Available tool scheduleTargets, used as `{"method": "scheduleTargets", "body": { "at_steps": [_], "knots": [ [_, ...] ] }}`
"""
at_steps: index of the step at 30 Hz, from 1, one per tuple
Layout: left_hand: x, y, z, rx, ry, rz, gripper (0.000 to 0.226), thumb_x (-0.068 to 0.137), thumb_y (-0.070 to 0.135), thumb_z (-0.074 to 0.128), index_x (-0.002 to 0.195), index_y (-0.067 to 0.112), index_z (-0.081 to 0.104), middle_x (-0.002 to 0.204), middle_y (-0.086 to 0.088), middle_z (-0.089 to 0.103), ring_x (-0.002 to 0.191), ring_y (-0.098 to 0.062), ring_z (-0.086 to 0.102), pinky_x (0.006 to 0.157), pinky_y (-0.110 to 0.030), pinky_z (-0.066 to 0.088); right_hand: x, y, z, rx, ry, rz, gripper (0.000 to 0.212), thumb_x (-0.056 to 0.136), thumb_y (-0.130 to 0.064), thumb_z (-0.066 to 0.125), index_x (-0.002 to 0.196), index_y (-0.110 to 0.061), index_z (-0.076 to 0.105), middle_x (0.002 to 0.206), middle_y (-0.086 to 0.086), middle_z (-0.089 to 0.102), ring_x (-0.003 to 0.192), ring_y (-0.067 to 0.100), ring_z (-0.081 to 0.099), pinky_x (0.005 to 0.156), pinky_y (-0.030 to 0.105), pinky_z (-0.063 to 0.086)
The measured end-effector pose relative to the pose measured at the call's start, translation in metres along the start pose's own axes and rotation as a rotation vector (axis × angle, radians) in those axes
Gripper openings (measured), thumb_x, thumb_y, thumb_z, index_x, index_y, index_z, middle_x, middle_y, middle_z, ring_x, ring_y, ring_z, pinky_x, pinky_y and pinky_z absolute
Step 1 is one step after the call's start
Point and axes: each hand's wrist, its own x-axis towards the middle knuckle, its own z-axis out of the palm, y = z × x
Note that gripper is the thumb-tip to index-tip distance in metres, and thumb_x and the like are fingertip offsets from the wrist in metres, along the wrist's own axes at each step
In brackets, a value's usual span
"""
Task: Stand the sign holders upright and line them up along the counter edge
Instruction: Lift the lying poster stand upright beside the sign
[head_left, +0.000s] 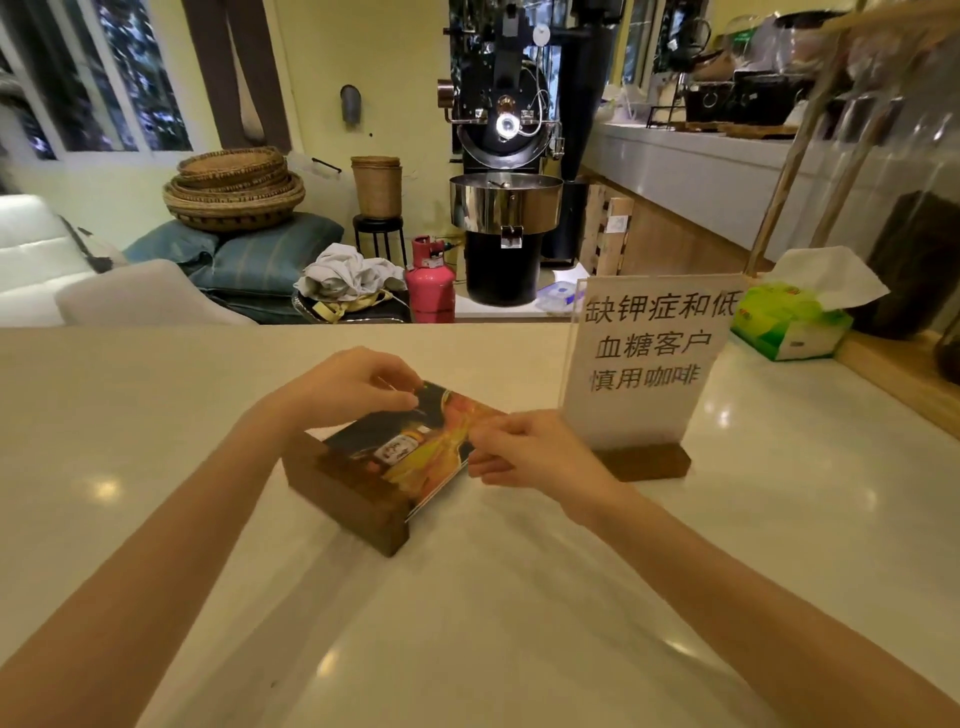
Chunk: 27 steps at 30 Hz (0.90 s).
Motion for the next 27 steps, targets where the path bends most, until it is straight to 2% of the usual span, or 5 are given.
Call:
{"method": "scheduleTargets", "body": {
  "at_steps": [5, 10, 14, 19, 27],
  "knots": [
    [0.005, -0.047, -0.004, -0.045, -0.062, -0.179, 0.036, 0.086, 0.025, 0.057, 0.121, 0.015, 0.055, 0.128, -0.009, 0.057, 0.108, -0.019, 0.050, 0.098, -0.036, 0.039, 0.011, 0.010, 0.019, 0.204, 0.076, 0.165, 0.027, 0.083, -0.017, 0.064, 0.098, 0.005, 0.063, 0.090, 0.022, 0.069, 0.072, 0.023, 0.067, 0.066, 0.025, 0.057],
    [0.009, -0.071, -0.008, -0.298, -0.115, -0.315, 0.037, 0.085, 0.016, 0.059, 0.121, 0.007, 0.055, 0.115, -0.012, 0.060, 0.101, -0.023, 0.056, 0.079, -0.027, 0.049, 0.018, 0.015, 0.021, 0.418, 0.039, 0.411, 0.013, 0.081, -0.009, 0.064, 0.082, 0.004, 0.061, 0.081, 0.022, 0.069, 0.073, 0.028, 0.070, 0.069, 0.034, 0.059],
    [0.015, -0.080, -0.007, -0.361, -0.163, -0.350, 0.033, 0.082, 0.013, 0.062, 0.114, 0.007, 0.062, 0.111, -0.010, 0.063, 0.109, -0.026, 0.056, 0.087, -0.031, 0.049, 0.020, 0.011, 0.029, 0.451, 0.043, 0.420, 0.014, 0.080, -0.004, 0.064, 0.089, 0.006, 0.063, 0.078, 0.019, 0.068, 0.061, 0.024, 0.069, 0.058, 0.031, 0.059],
    [0.021, -0.084, -0.003, -0.386, -0.149, -0.375, 0.033, 0.078, 0.011, 0.067, 0.111, 0.008, 0.065, 0.114, -0.009, 0.062, 0.113, -0.025, 0.055, 0.088, -0.033, 0.050, 0.024, 0.013, 0.041, 0.440, 0.056, 0.385, 0.031, 0.080, -0.003, 0.064, 0.109, 0.006, 0.058, 0.099, 0.022, 0.070, 0.076, 0.027, 0.070, 0.064, 0.032, 0.060],
    [0.018, -0.086, 0.002, -0.474, -0.144, -0.395, 0.027, 0.079, 0.013, 0.066, 0.105, 0.012, 0.067, 0.099, -0.005, 0.066, 0.084, -0.017, 0.063, 0.064, -0.024, 0.053, 0.025, 0.017, 0.045, 0.411, 0.100, 0.320, 0.007, 0.079, -0.001, 0.066, 0.082, 0.004, 0.062, 0.079, 0.015, 0.071, 0.064, 0.020, 0.071, 0.059, 0.029, 0.060]
  ]
}}
